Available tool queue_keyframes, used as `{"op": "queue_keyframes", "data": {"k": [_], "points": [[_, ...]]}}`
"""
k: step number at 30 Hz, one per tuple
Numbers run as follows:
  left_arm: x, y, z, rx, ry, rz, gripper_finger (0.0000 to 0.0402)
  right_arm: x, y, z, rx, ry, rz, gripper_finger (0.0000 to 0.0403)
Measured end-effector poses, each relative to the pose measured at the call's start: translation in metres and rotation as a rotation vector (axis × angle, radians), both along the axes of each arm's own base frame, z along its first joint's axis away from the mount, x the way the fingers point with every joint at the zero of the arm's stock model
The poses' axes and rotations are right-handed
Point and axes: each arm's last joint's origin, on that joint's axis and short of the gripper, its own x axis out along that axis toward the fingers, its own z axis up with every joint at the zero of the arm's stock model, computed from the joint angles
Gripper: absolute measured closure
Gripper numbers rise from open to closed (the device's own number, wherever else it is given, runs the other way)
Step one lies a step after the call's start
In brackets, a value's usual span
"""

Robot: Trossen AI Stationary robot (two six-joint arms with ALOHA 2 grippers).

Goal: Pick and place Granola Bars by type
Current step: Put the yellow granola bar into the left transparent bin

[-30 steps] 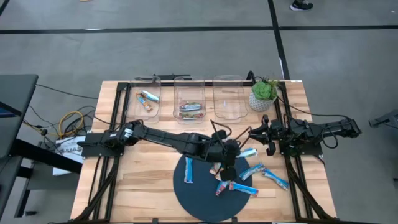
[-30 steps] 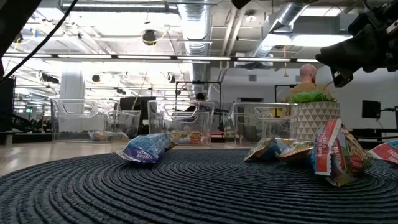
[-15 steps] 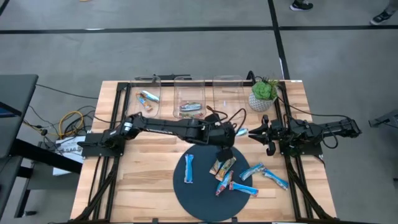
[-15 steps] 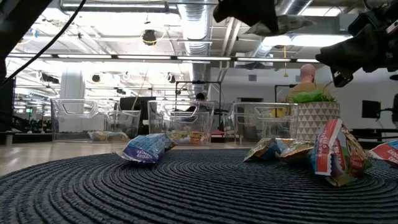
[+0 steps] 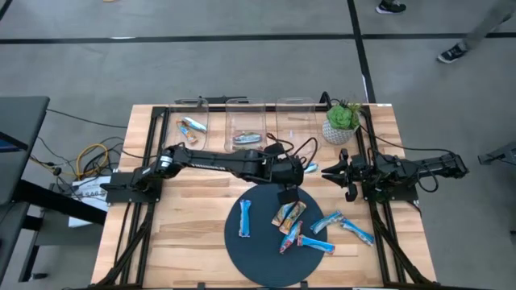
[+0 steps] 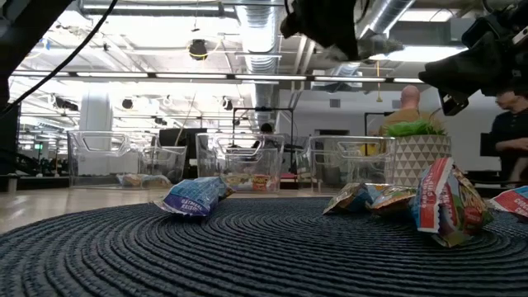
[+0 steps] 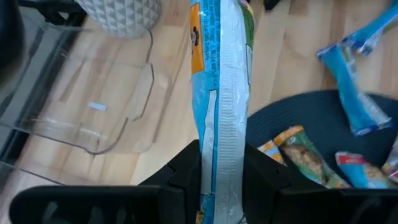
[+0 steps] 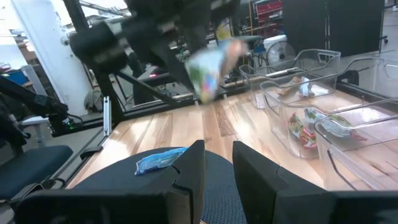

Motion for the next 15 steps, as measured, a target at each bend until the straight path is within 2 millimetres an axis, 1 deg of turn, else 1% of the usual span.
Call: {"op": "queue_keyframes", "data": {"k": [4, 8, 12, 15], "points": [[-0.001, 0.000, -0.014, 0.004, 0.016, -0.008, 0.0320, 0.000, 0.000, 0.000, 0.000, 0.000, 0.000, 0.0326], [-0.013, 0.001, -0.024, -0.007, 0.002, 0.000, 0.0320, 0.000, 0.000, 0.000, 0.000, 0.000, 0.000, 0.0326], [-0.034, 0.004, -0.035, -0.017, -0.021, 0.005, 0.0320, 0.000, 0.000, 0.000, 0.000, 0.000, 0.000, 0.0326], [-0.056, 0.007, -0.040, -0.041, -0.040, 0.028, 0.0320, 0.000, 0.000, 0.000, 0.000, 0.000, 0.000, 0.0326]]}}
